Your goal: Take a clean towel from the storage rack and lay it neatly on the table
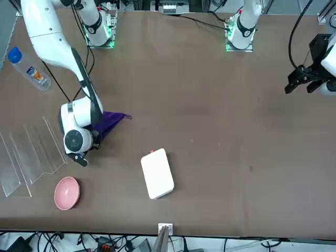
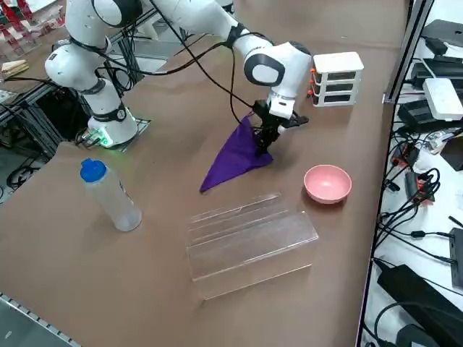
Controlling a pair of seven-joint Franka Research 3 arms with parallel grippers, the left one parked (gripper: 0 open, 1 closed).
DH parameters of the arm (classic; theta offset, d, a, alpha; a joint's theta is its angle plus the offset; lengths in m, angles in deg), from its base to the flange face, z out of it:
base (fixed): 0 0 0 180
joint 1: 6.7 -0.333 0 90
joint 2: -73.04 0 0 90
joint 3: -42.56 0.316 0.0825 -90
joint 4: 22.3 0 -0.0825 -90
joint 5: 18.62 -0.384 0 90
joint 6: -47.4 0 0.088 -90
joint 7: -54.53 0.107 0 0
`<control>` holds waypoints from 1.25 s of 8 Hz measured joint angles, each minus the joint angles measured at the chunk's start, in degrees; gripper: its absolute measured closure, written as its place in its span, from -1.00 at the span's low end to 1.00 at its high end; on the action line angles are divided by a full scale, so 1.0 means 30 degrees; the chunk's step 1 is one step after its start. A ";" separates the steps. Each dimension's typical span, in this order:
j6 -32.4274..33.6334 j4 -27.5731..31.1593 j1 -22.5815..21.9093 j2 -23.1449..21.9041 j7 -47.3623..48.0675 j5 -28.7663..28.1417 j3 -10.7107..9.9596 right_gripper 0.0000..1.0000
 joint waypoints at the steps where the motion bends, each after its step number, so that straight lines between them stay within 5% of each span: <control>1: 0.0000 -0.0019 0.0030 -0.0022 -0.0061 0.0006 -0.0007 0.97; 10: 0.8926 -0.0010 -0.0538 -0.0260 0.1549 -0.0057 0.0245 0.97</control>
